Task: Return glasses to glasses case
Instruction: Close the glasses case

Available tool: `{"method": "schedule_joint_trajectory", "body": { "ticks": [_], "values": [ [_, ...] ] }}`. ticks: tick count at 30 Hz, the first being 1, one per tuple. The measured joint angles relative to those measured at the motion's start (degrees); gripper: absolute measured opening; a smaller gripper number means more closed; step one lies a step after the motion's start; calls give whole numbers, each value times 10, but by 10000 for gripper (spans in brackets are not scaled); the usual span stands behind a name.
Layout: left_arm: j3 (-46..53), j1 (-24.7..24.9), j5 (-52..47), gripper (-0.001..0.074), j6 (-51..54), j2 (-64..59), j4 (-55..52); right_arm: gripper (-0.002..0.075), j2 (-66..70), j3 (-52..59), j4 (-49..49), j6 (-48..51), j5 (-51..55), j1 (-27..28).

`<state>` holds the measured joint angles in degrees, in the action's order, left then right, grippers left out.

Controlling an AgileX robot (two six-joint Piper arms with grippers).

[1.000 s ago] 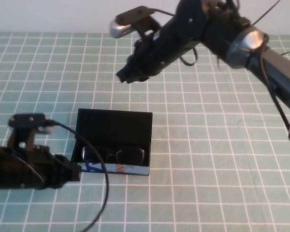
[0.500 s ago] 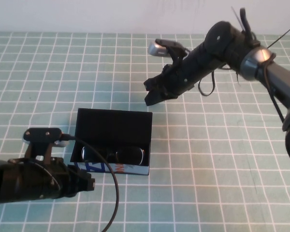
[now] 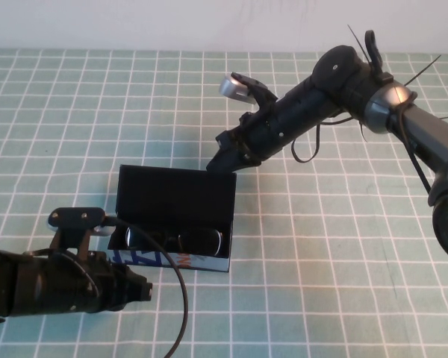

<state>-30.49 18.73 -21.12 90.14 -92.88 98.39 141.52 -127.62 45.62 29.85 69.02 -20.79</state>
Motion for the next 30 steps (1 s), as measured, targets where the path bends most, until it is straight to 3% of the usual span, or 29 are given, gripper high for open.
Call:
{"method": "schedule_joint_trajectory", "body": {
  "ticks": [13, 30],
  "values": [
    [0, 0, -1, 2, 3, -1, 6, -11, 0, 0, 41, 23, 3, -9],
    [0, 0, -1, 2, 9, -1, 6, -11, -1, 0, 32, 16, 4, -93]
  ]
}}
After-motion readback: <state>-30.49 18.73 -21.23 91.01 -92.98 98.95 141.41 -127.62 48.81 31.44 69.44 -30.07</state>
